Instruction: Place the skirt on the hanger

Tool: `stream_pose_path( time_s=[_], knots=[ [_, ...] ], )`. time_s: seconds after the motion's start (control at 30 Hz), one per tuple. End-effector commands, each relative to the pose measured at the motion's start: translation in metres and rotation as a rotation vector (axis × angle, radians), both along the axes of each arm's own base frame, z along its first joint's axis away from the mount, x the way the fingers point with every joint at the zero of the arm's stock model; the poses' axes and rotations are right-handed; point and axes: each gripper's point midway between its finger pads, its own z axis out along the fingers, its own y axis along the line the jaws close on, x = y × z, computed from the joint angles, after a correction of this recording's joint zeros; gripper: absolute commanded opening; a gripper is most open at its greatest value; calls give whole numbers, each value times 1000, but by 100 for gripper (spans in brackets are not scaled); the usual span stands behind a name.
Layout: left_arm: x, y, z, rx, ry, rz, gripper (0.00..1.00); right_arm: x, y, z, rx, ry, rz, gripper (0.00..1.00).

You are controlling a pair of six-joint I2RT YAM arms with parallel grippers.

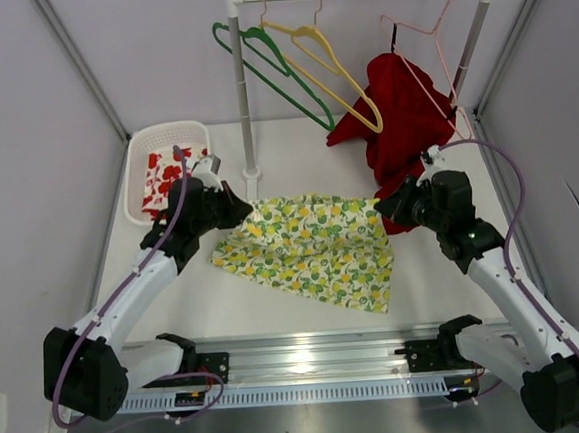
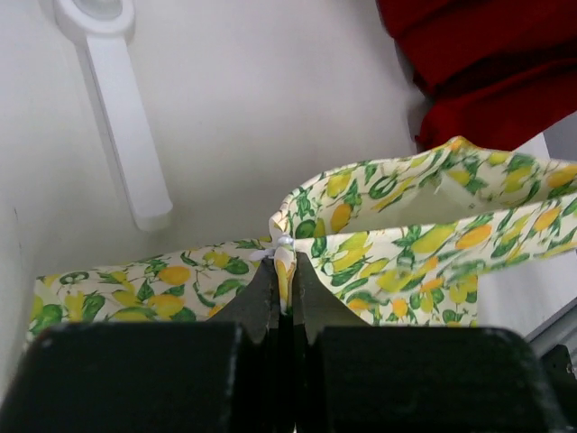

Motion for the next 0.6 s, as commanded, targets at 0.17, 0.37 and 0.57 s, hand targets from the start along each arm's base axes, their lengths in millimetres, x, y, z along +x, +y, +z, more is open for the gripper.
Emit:
stream_pose_path(
  time_s=[0.17,0.37,0.57],
  knots=[
    [21,5,49,-1,-111,64,0,22,-8,38,-8,-75,-62,6],
    [116,-6,138,-40,-252,67,0,109,4,133,57,-261,-15,3],
    [128,-4,179,-59,-303,26,0,131,4,178,66,-302,-16,3]
  ],
)
